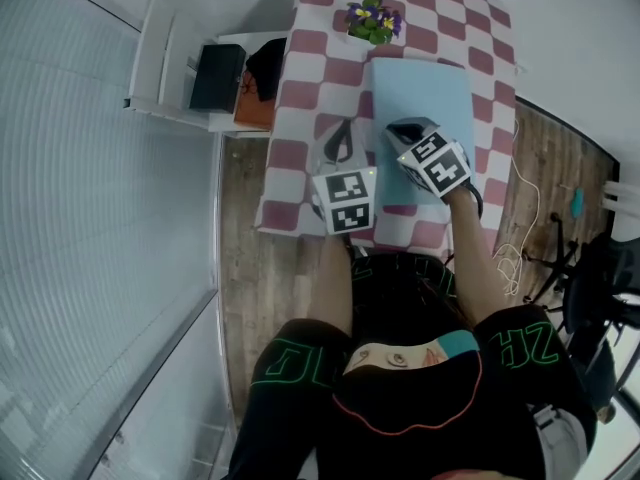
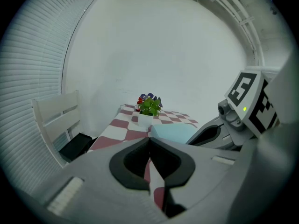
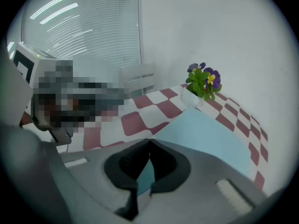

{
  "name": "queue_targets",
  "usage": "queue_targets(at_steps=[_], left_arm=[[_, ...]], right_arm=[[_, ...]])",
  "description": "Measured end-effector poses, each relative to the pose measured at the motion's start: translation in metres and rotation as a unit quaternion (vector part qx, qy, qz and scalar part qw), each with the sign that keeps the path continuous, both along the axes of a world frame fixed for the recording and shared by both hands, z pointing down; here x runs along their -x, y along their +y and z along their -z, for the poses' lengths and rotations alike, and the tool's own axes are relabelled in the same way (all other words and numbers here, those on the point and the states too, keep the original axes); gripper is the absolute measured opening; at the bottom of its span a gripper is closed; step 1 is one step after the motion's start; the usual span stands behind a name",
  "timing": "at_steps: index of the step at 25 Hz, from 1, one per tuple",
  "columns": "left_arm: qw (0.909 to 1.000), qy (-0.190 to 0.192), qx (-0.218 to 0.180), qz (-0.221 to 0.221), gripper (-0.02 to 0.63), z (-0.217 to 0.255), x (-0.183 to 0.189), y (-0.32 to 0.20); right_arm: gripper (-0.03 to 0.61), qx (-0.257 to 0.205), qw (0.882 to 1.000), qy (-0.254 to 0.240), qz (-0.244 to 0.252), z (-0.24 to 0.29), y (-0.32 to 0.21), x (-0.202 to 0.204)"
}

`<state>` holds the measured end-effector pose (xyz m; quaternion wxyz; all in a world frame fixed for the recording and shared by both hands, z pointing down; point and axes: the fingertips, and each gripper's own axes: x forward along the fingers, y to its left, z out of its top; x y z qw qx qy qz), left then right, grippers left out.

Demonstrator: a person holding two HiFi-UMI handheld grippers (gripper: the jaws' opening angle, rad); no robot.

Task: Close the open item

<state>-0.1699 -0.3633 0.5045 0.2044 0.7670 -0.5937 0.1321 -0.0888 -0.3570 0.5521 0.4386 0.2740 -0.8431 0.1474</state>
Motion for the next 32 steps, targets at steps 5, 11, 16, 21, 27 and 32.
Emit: queue_targets(at_steps=[5, 11, 16, 21, 27, 32], left_arm=[[0.9997, 0.003, -0.023, 0.005, 0.008, 0.017, 0.010, 0.018], [0.9983, 0.007, -0.057, -0.006, 0.008, 0.047, 0.003, 0.036], [0.9957, 0.011, -0.087, -0.032, 0.008, 0.071, -0.020, 0.043], [0.9906, 0.013, -0.123, -0.057, 0.008, 0.105, -0.046, 0.040], [0.9793, -0.026, -0.175, -0.098, 0.008, 0.146, -0.096, 0.038], [0.9654, -0.025, -0.219, -0.139, 0.008, 0.187, -0.150, 0.036]], right_arm=[[0.004, -0.054, 0.996, -0.046, -0.055, 0.029, 0.009, -0.008], [0.005, -0.106, 0.982, -0.101, -0.117, 0.070, 0.026, -0.030], [0.004, -0.154, 0.968, -0.126, -0.156, 0.103, 0.033, -0.057], [0.005, -0.215, 0.947, -0.138, -0.196, 0.145, 0.032, -0.094], [0.004, -0.285, 0.917, -0.173, -0.217, 0.195, 0.044, -0.143], [0.004, -0.330, 0.887, -0.185, -0.263, 0.226, 0.055, -0.205]])
